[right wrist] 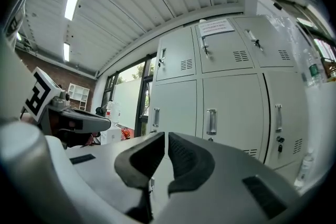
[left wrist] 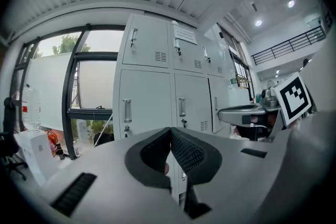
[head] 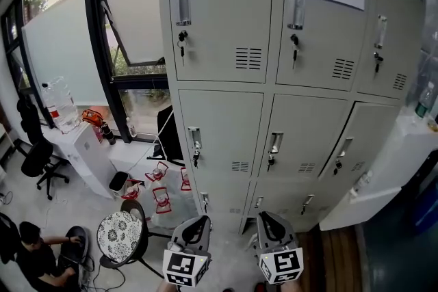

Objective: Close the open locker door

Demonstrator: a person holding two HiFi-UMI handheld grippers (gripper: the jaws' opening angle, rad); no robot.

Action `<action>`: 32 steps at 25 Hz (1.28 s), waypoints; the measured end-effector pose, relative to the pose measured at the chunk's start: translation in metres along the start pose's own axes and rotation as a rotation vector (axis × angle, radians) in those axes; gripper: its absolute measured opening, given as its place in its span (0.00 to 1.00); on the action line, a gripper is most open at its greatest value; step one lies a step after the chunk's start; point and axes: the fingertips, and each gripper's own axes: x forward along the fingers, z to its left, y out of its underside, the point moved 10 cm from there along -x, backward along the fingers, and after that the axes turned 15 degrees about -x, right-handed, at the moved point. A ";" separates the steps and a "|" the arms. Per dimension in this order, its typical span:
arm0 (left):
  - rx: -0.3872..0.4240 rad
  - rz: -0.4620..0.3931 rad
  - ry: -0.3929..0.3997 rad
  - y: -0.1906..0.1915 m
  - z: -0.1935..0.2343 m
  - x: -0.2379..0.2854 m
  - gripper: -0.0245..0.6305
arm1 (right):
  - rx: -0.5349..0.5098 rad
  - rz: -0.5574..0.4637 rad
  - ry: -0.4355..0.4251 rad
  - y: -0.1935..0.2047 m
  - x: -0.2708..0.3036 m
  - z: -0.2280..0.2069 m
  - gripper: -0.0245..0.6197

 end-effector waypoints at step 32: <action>-0.015 0.059 0.051 0.026 -0.027 -0.008 0.07 | 0.046 0.082 0.043 0.027 -0.049 0.000 0.08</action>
